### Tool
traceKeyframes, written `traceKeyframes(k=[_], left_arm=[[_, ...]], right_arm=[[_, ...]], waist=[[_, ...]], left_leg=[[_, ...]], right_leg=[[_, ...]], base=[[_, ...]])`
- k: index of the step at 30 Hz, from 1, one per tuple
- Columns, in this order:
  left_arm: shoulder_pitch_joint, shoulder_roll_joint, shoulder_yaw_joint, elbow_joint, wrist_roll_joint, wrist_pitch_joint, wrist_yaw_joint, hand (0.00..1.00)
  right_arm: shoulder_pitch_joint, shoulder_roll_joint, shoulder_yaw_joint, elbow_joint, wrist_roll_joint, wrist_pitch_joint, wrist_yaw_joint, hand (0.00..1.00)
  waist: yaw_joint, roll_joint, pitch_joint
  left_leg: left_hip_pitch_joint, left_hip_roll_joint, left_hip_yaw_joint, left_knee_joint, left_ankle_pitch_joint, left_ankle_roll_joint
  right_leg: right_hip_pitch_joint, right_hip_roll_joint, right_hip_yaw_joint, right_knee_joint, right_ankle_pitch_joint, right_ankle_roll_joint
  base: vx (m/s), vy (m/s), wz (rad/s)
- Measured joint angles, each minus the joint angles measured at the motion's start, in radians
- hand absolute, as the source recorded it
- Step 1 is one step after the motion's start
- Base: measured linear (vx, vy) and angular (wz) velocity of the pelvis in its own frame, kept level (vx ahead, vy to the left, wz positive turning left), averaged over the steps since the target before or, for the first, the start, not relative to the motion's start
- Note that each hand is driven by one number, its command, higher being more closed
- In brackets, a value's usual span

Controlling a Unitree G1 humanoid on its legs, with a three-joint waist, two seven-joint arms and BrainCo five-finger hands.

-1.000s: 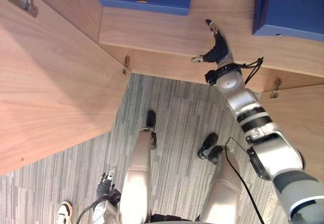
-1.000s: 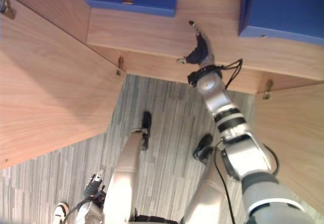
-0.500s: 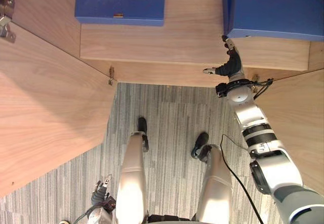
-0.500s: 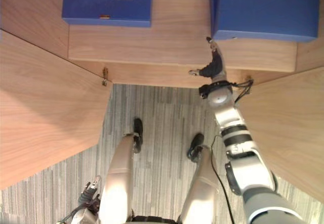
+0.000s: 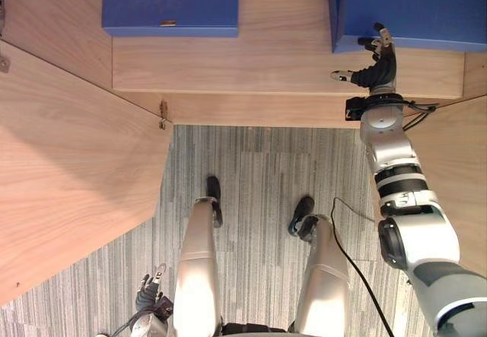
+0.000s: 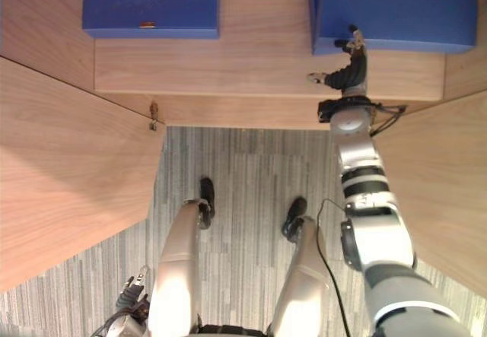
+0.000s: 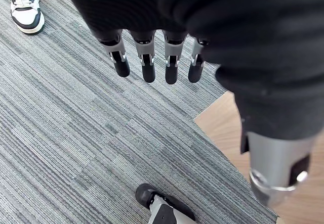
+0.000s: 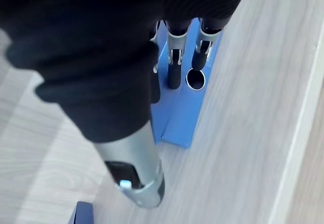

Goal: Walk over to the cabinet, pick up the folder, carry it to the office cabinet, place the folder inside the office cabinet, then close the office cabinet door

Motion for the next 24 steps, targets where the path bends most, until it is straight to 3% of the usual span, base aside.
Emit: traceKeyframes(k=[13, 24], left_arm=[[-0.002, -0.021, -0.001, -0.037, -0.010, -0.001, 0.000, 0.00], [-0.003, -0.022, -0.003, -0.060, -0.009, 0.001, 0.000, 0.00]], right_arm=[[-0.157, -0.116, 0.007, 0.201, 0.036, 0.029, 0.003, 0.00], [-0.206, -0.184, 0.096, 0.253, 0.031, 0.020, 0.023, 0.00]], waist=[[-0.004, 0.005, 0.001], [0.005, 0.030, -0.004]], left_leg=[[-0.043, -0.042, -0.005, -0.003, 0.011, 0.012], [-0.057, -0.051, 0.001, -0.018, 0.016, 0.016]], right_leg=[[-0.042, -0.044, -0.003, 0.024, -0.004, 0.006], [-0.068, -0.055, 0.002, 0.033, -0.005, 0.007]], base=[[0.00, 0.046, 0.08], [0.00, 0.013, 0.01]])
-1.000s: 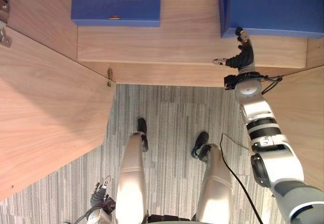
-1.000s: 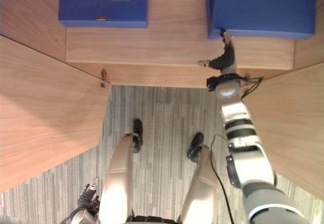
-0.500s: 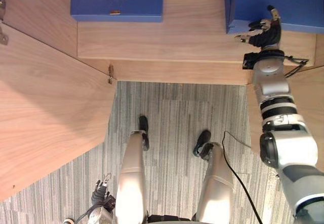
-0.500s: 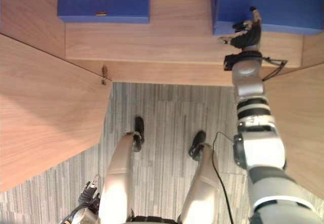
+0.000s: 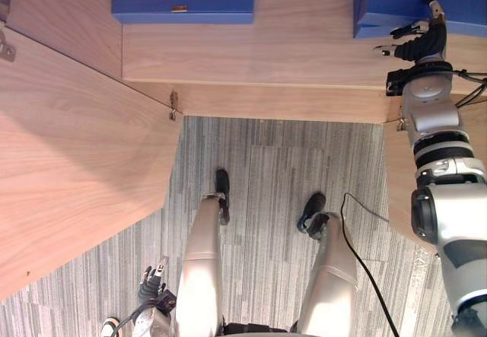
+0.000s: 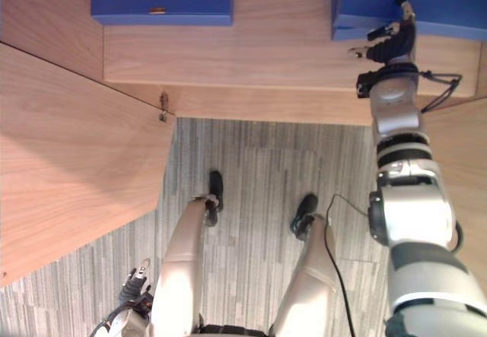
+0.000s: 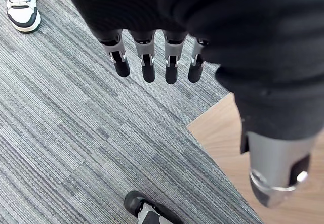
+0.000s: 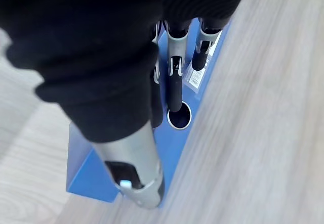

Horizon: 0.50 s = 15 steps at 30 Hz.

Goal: Walk over to the cabinet, pick up the folder, carry it to the office cabinet, place the folder inside the office cabinet, then close the office cabinet door

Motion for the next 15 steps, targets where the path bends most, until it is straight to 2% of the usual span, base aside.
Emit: traceKeyframes(k=[3, 7, 15], left_arm=[[0.000, -0.002, 0.000, -0.002, 0.000, 0.000, 0.000, 0.00], [0.000, -0.016, 0.000, -0.004, 0.001, 0.000, 0.000, 0.00], [0.000, -0.021, 0.000, -0.011, 0.000, 0.000, 0.001, 0.00]], right_arm=[[-0.032, -0.018, 0.041, -0.001, -0.047, 0.007, -0.004, 0.00], [-0.068, -0.028, 0.077, -0.004, -0.185, 0.043, -0.012, 0.00], [-0.074, -0.034, 0.115, -0.027, -0.403, 0.072, -0.013, 0.00]], waist=[[0.000, 0.015, 0.001], [0.004, 0.017, 0.001], [0.005, 0.029, 0.003]], left_leg=[[-0.010, 0.001, -0.001, -0.001, 0.007, 0.003], [-0.012, 0.003, 0.003, -0.002, 0.015, -0.007], [-0.013, 0.004, 0.003, -0.001, 0.015, -0.007]], right_leg=[[-0.011, 0.000, 0.000, 0.006, 0.000, 0.000], [-0.021, 0.002, 0.005, 0.011, 0.000, -0.001], [-0.024, 0.009, 0.006, 0.012, 0.000, -0.001]], base=[[0.00, 0.000, 0.00], [0.00, 0.000, 0.00], [0.00, 0.000, 0.00]])
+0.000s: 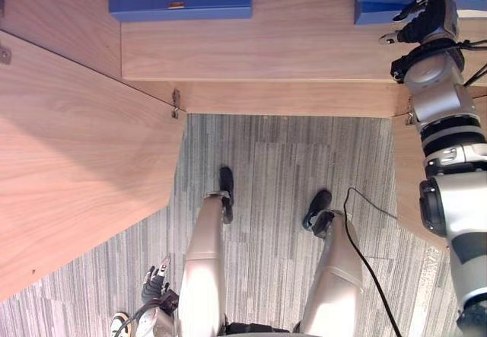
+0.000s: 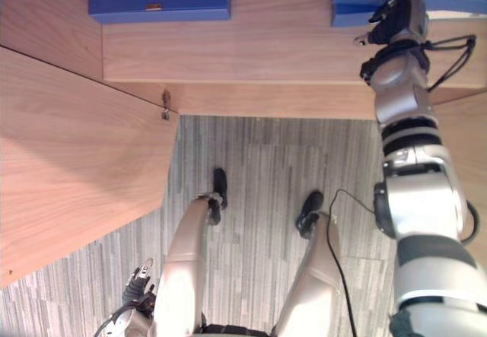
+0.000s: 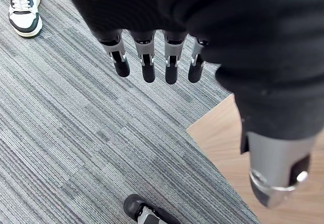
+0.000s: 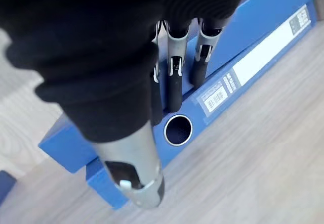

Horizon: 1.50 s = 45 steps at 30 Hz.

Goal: Walk over to the cabinet, pick up the folder, carry it to the office cabinet, place the folder inside the office cabinet, then close the office cabinet door

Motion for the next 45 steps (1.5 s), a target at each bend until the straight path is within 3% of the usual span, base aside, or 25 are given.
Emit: traceKeyframes(k=[4, 8, 14, 18, 26, 38, 45], left_arm=[[0.000, -0.007, 0.000, -0.017, 0.000, 0.000, 0.001, 0.00], [-0.003, -0.013, 0.000, -0.015, -0.001, 0.000, 0.004, 0.00], [-0.006, -0.014, 0.000, 0.009, -0.001, 0.000, 0.012, 0.00], [-0.006, -0.012, 0.000, 0.032, 0.000, 0.011, 0.014, 0.00], [-0.006, 0.022, -0.043, 0.079, 0.006, 0.012, 0.021, 0.00], [-0.005, 0.037, -0.075, 0.087, -0.004, -0.005, 0.025, 0.00], [-0.005, 0.037, -0.075, 0.086, -0.026, -0.006, 0.027, 0.00]], right_arm=[[0.015, 0.000, 0.000, -0.035, -0.069, 0.012, 0.000, 0.00], [0.064, 0.001, -0.001, -0.101, -0.065, 0.014, -0.010, 0.00], [0.314, 0.082, 0.000, -0.418, -0.083, 0.015, -0.034, 0.00], [0.501, 0.158, 0.000, -0.584, -0.196, 0.014, -0.040, 0.00], [0.595, 0.201, -0.016, -0.526, -0.342, 0.013, -0.090, 0.00], [0.529, 0.202, -0.022, -0.365, -0.329, -0.003, -0.130, 0.00], [0.438, 0.202, -0.039, -0.285, -0.291, 0.015, -0.130, 0.00]], waist=[[0.000, 0.009, -0.001], [-0.001, 0.009, -0.001], [-0.004, 0.009, -0.001], [-0.006, 0.008, -0.001], [-0.004, 0.005, -0.003], [0.000, -0.008, -0.009], [0.002, -0.008, -0.009]], left_leg=[[0.000, 0.002, 0.000, -0.001, 0.000, 0.000], [0.000, 0.007, 0.001, 0.000, -0.001, -0.001], [0.016, 0.034, 0.003, 0.000, -0.009, -0.007], [0.033, 0.043, 0.007, -0.017, -0.010, -0.011], [0.055, 0.044, 0.014, -0.038, -0.009, -0.011], [0.056, 0.034, 0.012, -0.049, 0.002, -0.006], [0.038, 0.030, 0.011, -0.055, 0.009, 0.003]], right_leg=[[0.000, 0.002, 0.000, -0.002, 0.000, 0.000], [0.001, 0.008, 0.000, -0.007, 0.001, -0.001], [0.021, 0.037, -0.001, -0.033, 0.009, -0.007], [0.038, 0.053, 0.000, -0.066, 0.024, -0.007], [0.059, 0.060, 0.000, -0.098, 0.035, -0.009], [0.059, 0.054, -0.001, -0.102, 0.040, -0.008], [0.046, 0.051, -0.001, -0.111, 0.049, -0.001]], base=[[0.00, 0.000, 0.00], [0.01, 0.013, -0.03], [0.01, 0.038, -0.11], [0.01, 0.052, -0.11], [0.02, 0.049, -0.03], [0.00, 0.026, 0.02], [-0.04, 0.043, 0.01]])
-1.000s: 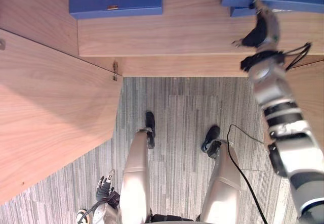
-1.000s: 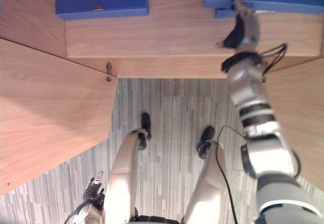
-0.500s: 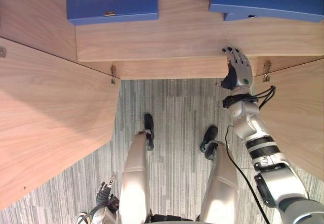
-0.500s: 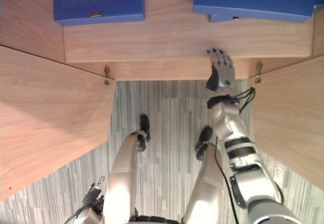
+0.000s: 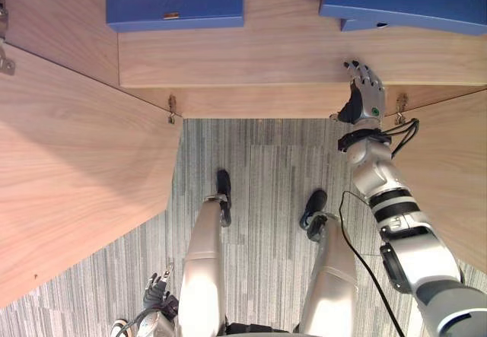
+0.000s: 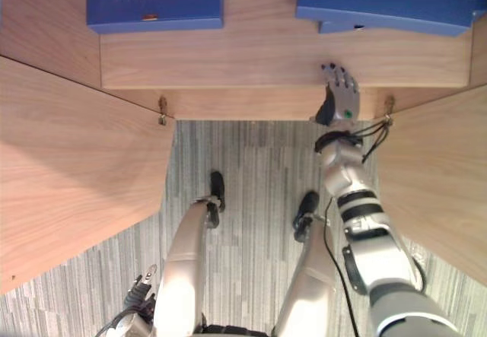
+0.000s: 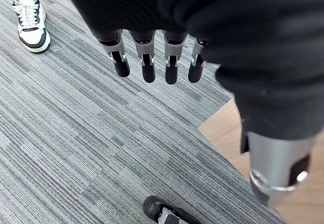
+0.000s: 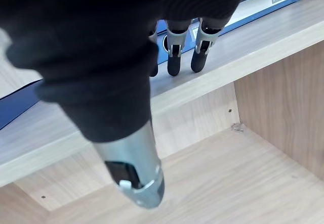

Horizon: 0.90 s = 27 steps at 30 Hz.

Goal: Walk over to the cabinet, pick up the folder, carry it to the office cabinet, place the folder inside the office cabinet, then close the office cabinet door

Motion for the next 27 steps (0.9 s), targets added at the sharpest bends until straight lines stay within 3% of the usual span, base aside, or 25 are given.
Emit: traceKeyframes(k=[7, 14, 27], left_arm=[[0.001, -0.003, 0.000, 0.000, -0.004, 0.000, 0.004, 0.00], [0.000, -0.005, 0.002, -0.004, -0.004, -0.002, 0.005, 0.00], [0.002, -0.015, 0.028, -0.074, -0.004, -0.016, 0.004, 0.00]], right_arm=[[-0.052, 0.000, -0.017, 0.030, 0.055, 0.027, 0.004, 0.00], [-0.132, -0.013, -0.016, 0.066, 0.117, 0.025, 0.021, 0.00], [-0.368, -0.203, -0.012, 0.217, 0.317, 0.014, 0.086, 0.00]], waist=[[0.004, 0.000, 0.000], [0.002, 0.000, 0.000], [0.003, 0.004, 0.000]], left_leg=[[-0.007, -0.015, 0.000, -0.004, 0.003, 0.004], [-0.022, -0.015, 0.002, 0.000, 0.010, 0.007], [-0.042, -0.031, 0.000, 0.011, 0.015, 0.013]], right_leg=[[-0.001, -0.011, -0.001, -0.009, 0.009, 0.004], [-0.014, -0.012, -0.001, -0.011, 0.020, 0.003], [-0.039, -0.034, 0.000, 0.024, 0.016, 0.006]], base=[[-0.01, 0.047, 0.04], [0.00, 0.027, -0.01], [-0.01, 0.011, 0.03]])
